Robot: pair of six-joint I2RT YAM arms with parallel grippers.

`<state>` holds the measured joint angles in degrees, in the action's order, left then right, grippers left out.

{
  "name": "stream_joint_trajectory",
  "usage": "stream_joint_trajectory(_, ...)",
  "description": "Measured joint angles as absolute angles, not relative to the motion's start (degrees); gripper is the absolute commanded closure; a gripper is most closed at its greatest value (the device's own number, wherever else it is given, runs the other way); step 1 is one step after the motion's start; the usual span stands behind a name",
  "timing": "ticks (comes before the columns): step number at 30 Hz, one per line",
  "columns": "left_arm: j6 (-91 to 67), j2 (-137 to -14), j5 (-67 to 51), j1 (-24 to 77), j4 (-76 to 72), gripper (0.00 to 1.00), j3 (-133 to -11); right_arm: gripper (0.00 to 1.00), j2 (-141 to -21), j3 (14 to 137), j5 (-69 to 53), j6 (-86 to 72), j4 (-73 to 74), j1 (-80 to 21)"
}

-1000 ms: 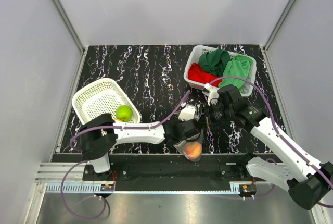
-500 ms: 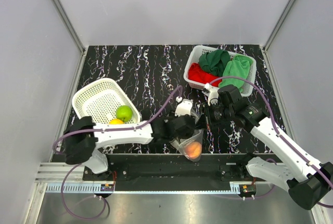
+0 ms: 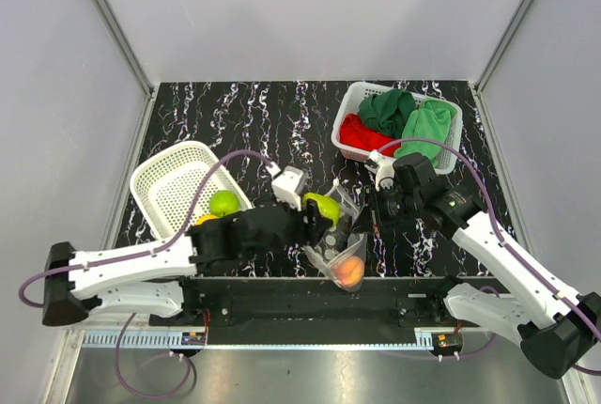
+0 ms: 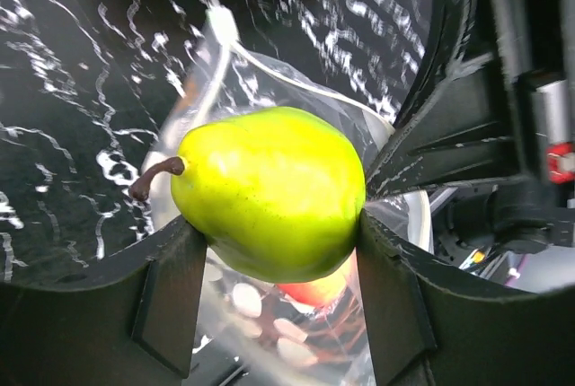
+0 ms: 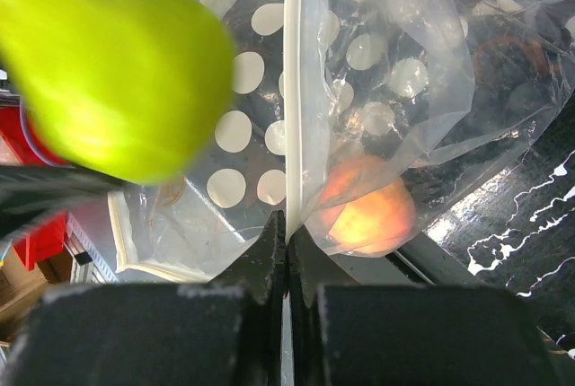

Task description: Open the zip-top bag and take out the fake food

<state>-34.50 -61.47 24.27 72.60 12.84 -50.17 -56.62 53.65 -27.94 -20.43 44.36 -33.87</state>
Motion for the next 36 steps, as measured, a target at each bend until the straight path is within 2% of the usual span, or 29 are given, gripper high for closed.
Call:
stream_joint_trajectory(5, -35.3, -54.3, 30.9, 72.0, 17.0, 1.0, -49.5, 1.0, -56.6, 53.6, -27.8, -20.5, 44.4, -33.9)
stream_joint_trajectory(8, -38.1, -52.4, 34.8, 68.2, 23.5, 1.0, -49.5, 1.0, -56.5, 53.6, -27.2, -20.6, 44.4, -33.9)
stream_joint_trajectory(15, -46.3, -47.1, 40.1, 50.1, 39.2, 1.0, -45.8, 1.0, -56.3, 53.7, -25.4, -20.8, 44.4, -33.9)
stream_joint_trajectory(18, -47.3, -44.7, 41.2, 42.4, 43.1, 0.93, -43.4, 1.0, -56.3, 53.8, -24.8, -20.8, 44.4, -33.9)
stream_joint_trajectory(24, -45.9, -51.5, 40.0, 28.3, 44.6, 0.88, -42.7, 1.0, -56.3, 54.3, -24.4, -20.8, 44.7, -33.9)
stream_joint_trajectory(28, -43.7, -59.1, 39.2, 23.9, 42.9, 0.25, -42.6, 1.0, -56.5, 54.8, -24.4, -20.8, 44.8, -33.9)
stream_joint_trajectory(30, -42.9, -60.3, 39.1, 23.3, 42.3, 0.17, -42.6, 1.0, -56.5, 54.8, -24.4, -20.8, 44.8, -33.9)
stream_joint_trajectory(32, -42.3, -60.4, 39.1, 23.1, 41.7, 0.03, -42.6, 1.0, -56.7, 54.8, -24.4, -20.8, 44.8, -33.9)
stream_joint_trajectory(36, -41.8, -59.4, 37.7, 22.9, 40.9, 0.01, -42.6, 1.0, -57.4, 55.1, -24.4, -20.7, 44.8, -33.9)
